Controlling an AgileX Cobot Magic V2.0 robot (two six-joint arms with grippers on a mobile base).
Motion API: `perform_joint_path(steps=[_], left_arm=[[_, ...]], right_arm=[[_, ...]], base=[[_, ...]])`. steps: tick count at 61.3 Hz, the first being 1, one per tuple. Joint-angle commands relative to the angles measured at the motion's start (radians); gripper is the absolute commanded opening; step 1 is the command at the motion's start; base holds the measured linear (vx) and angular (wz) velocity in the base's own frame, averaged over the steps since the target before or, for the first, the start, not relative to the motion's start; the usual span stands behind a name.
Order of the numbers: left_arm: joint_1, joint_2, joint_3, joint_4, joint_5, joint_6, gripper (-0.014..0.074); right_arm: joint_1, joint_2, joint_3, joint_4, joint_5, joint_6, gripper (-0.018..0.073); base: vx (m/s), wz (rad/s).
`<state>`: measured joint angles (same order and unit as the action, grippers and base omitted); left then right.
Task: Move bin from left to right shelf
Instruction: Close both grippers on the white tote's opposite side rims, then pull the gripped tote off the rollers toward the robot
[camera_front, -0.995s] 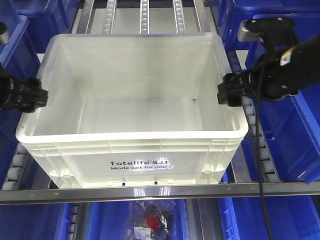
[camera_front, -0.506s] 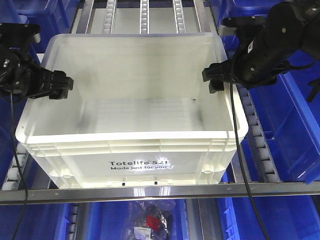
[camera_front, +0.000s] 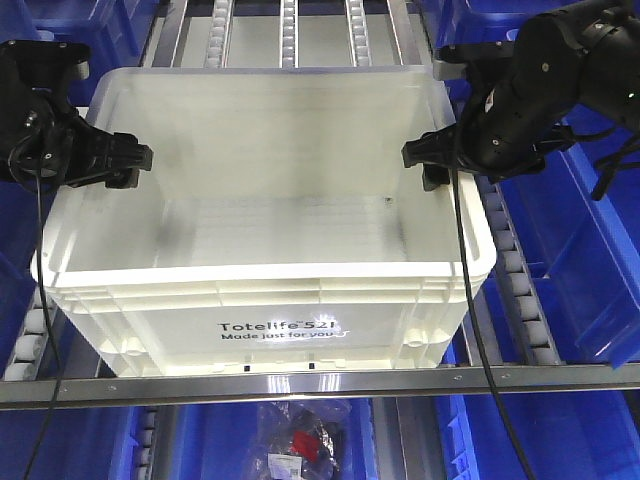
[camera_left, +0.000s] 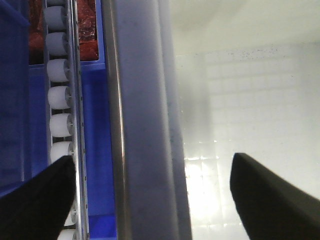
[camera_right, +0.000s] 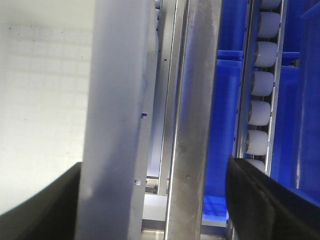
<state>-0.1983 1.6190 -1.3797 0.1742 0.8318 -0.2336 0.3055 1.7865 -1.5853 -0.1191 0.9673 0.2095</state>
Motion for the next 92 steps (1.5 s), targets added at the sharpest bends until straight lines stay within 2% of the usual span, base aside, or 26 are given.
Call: perform_joint_path(steps=[1, 31, 40, 49, 68, 81, 92], left_arm=[[-0.005, -0.039, -0.042, 0.010, -0.027, -0.010, 0.0586], [-0.005, -0.039, -0.090, 0.011, 0.049, -0.008, 0.0586], [-0.005, -0.039, -0.090, 0.010, 0.063, -0.007, 0.0563], [-0.005, -0.039, -0.090, 0.010, 0.075, -0.007, 0.0486], [-0.005, -0.039, -0.090, -0.001, 0.099, -0.007, 0.0265], [-0.005, -0.039, -0.090, -0.027, 0.106, -0.007, 0.0139], [-0.005, -0.039, -0.090, -0.023, 0.106, -0.007, 0.0086]], right_arm=[[0.002, -0.046, -0.032, -0.001, -0.041, -0.001, 0.0510], [0.013, -0.045, -0.077, 0.027, 0.022, -0.019, 0.0487], [0.013, -0.045, -0.077, 0.026, 0.037, -0.023, 0.0438], [0.013, -0.045, -0.077, 0.027, 0.046, -0.023, 0.0338], [0.013, -0.045, -0.077, 0.048, 0.051, -0.023, 0.0127], [0.013, -0.045, -0.077, 0.049, 0.052, -0.023, 0.0058], [0.013, -0.047, -0.077, 0.048, 0.053, -0.023, 0.0035]], base=[[0.00, 0.00], [0.00, 0.00], [0.00, 0.00], [0.00, 0.00], [0.00, 0.00], [0.00, 0.00], [0.00, 0.00]])
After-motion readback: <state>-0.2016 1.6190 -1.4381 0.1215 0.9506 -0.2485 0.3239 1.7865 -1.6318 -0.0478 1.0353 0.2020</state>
